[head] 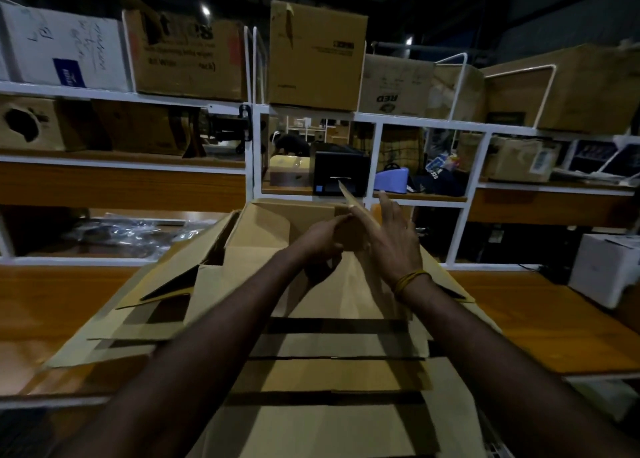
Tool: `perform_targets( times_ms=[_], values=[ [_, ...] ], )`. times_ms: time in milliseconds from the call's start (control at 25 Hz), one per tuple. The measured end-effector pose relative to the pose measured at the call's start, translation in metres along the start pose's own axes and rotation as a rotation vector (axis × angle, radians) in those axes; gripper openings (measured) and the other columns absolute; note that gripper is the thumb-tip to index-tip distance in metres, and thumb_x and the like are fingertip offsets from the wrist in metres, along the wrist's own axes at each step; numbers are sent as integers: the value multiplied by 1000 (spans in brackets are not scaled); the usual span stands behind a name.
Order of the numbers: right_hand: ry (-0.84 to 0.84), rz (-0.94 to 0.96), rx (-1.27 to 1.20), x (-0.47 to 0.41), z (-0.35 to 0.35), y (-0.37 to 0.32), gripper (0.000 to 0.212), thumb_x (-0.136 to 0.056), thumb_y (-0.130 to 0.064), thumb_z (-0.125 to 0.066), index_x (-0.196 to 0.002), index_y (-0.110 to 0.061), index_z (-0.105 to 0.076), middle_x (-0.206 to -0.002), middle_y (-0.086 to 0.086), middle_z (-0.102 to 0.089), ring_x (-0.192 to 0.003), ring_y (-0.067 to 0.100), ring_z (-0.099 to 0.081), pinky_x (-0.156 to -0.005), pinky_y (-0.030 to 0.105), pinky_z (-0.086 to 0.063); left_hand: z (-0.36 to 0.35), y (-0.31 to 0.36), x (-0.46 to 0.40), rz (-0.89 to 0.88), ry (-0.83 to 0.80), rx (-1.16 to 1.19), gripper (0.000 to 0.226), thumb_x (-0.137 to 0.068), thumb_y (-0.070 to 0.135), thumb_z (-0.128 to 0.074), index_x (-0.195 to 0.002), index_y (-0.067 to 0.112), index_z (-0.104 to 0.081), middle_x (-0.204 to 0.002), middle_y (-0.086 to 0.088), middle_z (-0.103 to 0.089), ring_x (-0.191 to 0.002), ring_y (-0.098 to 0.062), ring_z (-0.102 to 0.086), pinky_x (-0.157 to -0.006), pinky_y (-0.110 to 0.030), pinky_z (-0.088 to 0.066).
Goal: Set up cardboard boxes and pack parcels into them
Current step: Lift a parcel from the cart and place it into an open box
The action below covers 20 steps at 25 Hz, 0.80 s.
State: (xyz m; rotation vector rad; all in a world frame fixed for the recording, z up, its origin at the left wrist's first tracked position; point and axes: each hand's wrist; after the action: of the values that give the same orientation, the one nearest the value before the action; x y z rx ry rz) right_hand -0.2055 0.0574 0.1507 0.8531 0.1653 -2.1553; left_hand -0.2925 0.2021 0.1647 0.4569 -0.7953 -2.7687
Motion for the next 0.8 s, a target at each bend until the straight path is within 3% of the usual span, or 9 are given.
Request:
perform_targets(
  times_ms=[80,160,320,480,560,680,720,800],
  values=[
    [55,63,59,3,-4,18,101,-83,-17,-74,-158,-33,-9,-164,18,2,-150,43,-6,-110,62,-30,-11,12,-11,-53,8,39,77,-92,9,-65,-156,24,-26,-152,-10,-41,-136,-27,-44,-103,-37,-44],
    [94,101,100,7,-7,32,96,-86,-20,-69,-159,-24,-7,-164,16,11,-151,40,6,-116,61,-20,-21,21,-22,-94,-1,101,84,-91,8,-66,-157,29,-19,-156,-10,-35,-140,-28,-40,-104,-38,-43],
    [92,114,170,18,-21,64,82,-90,-23,-65,-157,-12,-19,-164,18,7,-151,39,5,-118,59,-19,-34,29,-41,-122,-72,93,89,-92,1,-61,-156,42,-15,-163,-9,-22,-145,-30,-33,-109,-40,-41],
    [25,75,103,25,-25,85,90,-87,-66,-55,-155,-15,-27,-164,19,12,-151,36,13,-119,61,-15,-42,35,-48,-94,-152,62,75,-96,2,-52,-154,43,-25,-162,-7,-27,-141,-27,-38,-101,-35,-43],
    [-47,71,118,26,-26,92,96,-82,-78,-47,-154,-17,-31,-165,18,8,-150,36,17,-120,60,-6,-46,35,-50,-99,-182,25,63,-99,10,-50,-152,40,-32,-158,-8,-34,-136,-25,-43,-101,-37,-43],
    [-63,19,91,31,-33,99,90,-79,-82,-42,-147,-23,-42,-162,19,-16,-151,40,7,-120,58,4,-50,33,-53,-107,-232,-6,48,-103,21,-45,-147,38,-42,-152,-6,-43,-132,-23,-47,-104,-40,-42],
    [-66,-9,54,32,-35,99,86,-80,-82,-42,-145,-25,-45,-158,17,-26,-150,40,-2,-120,58,1,-51,30,-54,-115,-240,-17,45,-104,24,-44,-146,38,-45,-150,-5,-46,-130,-22,-48,-104,-41,-43],
    [-110,-77,-33,36,-41,95,79,-82,-80,-42,-142,-29,-46,-147,10,-43,-143,35,-27,-117,58,-18,-52,28,-54,-131,-259,-31,41,-104,26,-41,-143,36,-49,-148,-2,-49,-127,-20,-50,-105,-44,-43]
  ],
)
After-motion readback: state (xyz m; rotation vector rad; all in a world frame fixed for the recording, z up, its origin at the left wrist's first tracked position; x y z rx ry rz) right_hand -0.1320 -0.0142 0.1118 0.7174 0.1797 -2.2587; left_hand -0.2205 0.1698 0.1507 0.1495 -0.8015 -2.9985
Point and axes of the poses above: each hand's wrist, its own x-axis away from the middle knuckle, its own z-axis out of the back of the hand, y = z × x
